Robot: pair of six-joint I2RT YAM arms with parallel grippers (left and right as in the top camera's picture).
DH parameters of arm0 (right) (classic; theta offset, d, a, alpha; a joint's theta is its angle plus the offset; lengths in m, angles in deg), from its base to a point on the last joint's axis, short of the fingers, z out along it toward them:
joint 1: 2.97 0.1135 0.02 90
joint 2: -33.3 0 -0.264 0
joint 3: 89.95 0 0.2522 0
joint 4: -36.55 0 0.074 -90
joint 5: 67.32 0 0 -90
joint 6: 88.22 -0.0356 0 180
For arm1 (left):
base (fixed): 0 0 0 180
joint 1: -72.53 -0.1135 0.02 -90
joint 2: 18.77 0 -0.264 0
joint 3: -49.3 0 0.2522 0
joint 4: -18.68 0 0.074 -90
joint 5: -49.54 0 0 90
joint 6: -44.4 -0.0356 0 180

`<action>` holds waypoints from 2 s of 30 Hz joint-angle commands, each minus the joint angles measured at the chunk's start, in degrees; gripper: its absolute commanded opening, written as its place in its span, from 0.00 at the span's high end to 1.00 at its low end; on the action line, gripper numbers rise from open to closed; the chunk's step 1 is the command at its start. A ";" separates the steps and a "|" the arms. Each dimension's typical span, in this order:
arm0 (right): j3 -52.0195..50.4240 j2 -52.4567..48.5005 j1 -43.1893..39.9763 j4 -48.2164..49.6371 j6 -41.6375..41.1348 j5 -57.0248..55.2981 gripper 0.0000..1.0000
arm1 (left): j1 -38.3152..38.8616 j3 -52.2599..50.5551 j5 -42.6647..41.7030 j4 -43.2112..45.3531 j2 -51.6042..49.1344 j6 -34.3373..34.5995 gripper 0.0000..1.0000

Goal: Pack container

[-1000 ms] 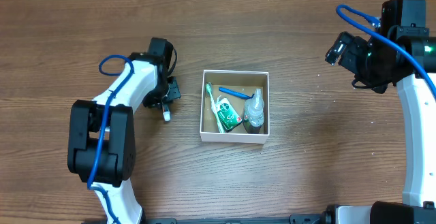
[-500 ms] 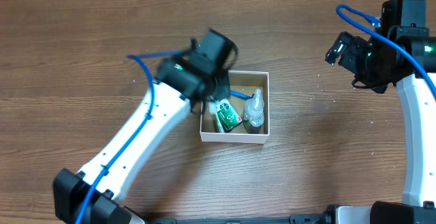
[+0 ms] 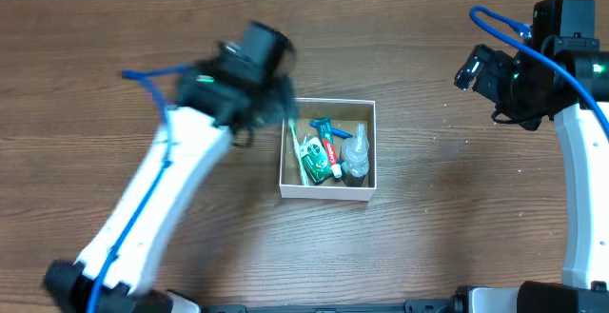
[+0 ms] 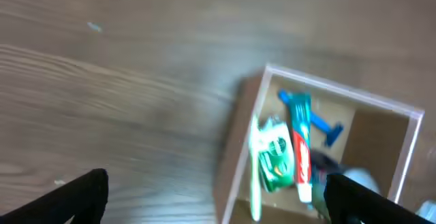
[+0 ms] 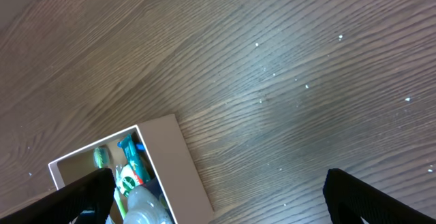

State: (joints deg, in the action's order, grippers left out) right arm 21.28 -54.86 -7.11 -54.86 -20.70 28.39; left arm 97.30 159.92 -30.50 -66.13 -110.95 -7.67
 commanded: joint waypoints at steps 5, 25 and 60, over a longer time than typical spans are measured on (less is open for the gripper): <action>0.31 0.26 -0.07 0.15 -0.28 -0.04 0.00 | -20.26 6.32 2.67 -7.78 7.61 -3.50 0.00; -36.00 45.94 11.15 31.08 30.49 -1.77 0.00 | -24.48 6.32 2.47 -8.81 6.36 -3.48 0.00; -88.52 85.05 10.49 43.30 30.23 1.90 0.00 | -24.48 6.32 2.47 -8.81 6.34 -3.48 0.00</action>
State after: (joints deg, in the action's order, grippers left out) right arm -66.48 29.51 3.75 -11.89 9.31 29.90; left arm 72.91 165.41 -28.20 -74.90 -104.50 -10.07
